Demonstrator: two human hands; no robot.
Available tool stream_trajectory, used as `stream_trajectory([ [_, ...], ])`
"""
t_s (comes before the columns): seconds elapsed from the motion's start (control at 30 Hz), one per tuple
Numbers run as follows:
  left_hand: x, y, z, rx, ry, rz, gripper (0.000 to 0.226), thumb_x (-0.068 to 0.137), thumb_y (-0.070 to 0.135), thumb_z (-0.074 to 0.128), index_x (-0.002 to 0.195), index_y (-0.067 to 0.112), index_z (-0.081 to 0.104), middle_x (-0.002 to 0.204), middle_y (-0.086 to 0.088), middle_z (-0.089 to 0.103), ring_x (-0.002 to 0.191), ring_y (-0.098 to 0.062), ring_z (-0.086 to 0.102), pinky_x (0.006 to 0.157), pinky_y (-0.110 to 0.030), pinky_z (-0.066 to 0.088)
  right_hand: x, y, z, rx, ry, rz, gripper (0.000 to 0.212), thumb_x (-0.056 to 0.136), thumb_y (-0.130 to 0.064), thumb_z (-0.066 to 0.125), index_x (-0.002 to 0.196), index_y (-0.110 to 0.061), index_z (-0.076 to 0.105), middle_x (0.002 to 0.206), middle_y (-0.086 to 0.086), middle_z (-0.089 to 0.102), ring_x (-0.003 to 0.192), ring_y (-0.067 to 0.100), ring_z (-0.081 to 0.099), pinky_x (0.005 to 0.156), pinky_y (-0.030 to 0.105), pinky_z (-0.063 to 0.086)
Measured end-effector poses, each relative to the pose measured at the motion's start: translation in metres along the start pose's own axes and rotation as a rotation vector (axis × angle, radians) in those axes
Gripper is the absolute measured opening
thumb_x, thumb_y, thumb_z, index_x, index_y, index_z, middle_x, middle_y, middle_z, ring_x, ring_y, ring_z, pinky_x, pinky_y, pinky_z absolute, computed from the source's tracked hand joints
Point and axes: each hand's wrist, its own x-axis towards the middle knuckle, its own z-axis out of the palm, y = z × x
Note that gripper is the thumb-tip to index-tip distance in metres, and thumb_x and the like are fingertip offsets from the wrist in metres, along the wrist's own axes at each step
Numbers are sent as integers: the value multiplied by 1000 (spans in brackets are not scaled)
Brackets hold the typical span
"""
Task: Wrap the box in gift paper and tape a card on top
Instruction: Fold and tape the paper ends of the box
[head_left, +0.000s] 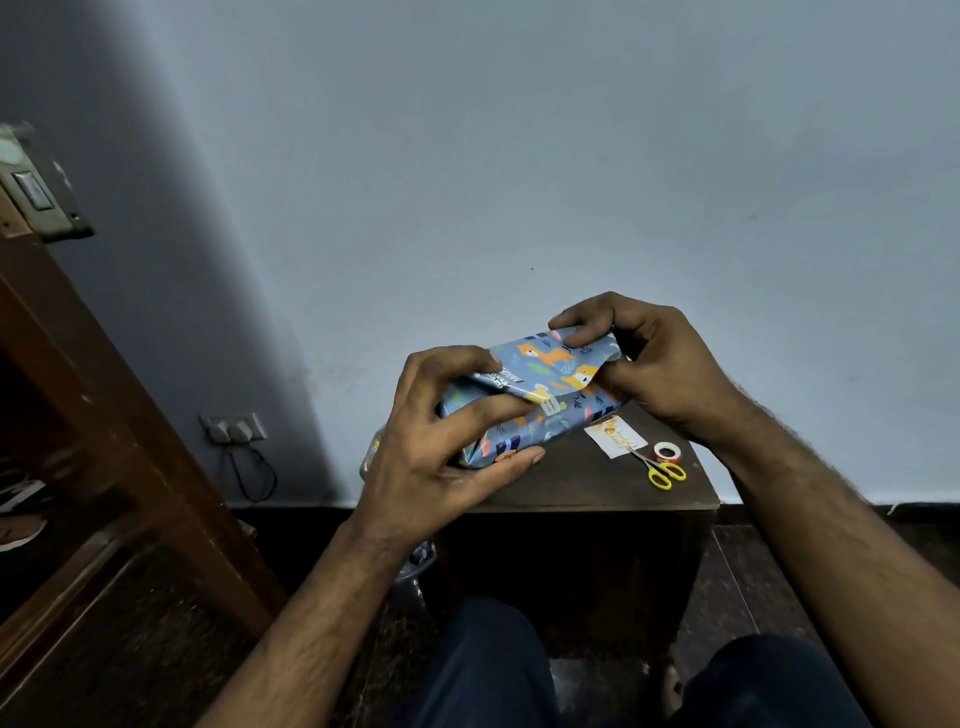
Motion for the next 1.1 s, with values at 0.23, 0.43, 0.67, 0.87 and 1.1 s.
stream_trajectory([
  [0.23,-1,-3,-1,-83,35,-52,63,68,19,97,110,17,50,129,-15,44,127,-22,50,98,-38,48,-3,6,5,-91,61,-59,15,74,-7,70,89,-12,71,112,1,73,113,16,67,94,28,51],
  [0.43,1,-4,-5,-70,65,-24,81,58,13,99,118,15,45,131,-31,37,137,-5,36,105,-17,38,-6,10,6,-109,76,-36,39,92,-19,75,129,-15,61,122,-3,68,117,22,64,103,47,50],
  [0.67,3,-4,-6,-97,29,-77,86,64,14,98,132,16,46,141,-29,36,141,-30,39,109,-28,39,-6,8,5,-119,65,-17,55,90,-20,77,140,-22,53,134,-5,64,126,21,60,108,52,47],
  [0.87,2,-4,-5,-100,0,-147,103,64,17,96,146,10,34,146,-25,36,144,-15,35,114,-23,33,-6,2,3,-110,30,-20,43,88,-10,77,129,-14,64,124,-3,69,119,21,64,104,48,50],
  [1.1,1,-7,-7,-54,-13,-137,104,63,17,97,147,7,37,146,-23,35,145,-11,33,114,-20,33,-6,-3,6,-106,42,-21,43,87,-14,78,128,-14,64,123,-4,70,117,19,65,103,43,51],
])
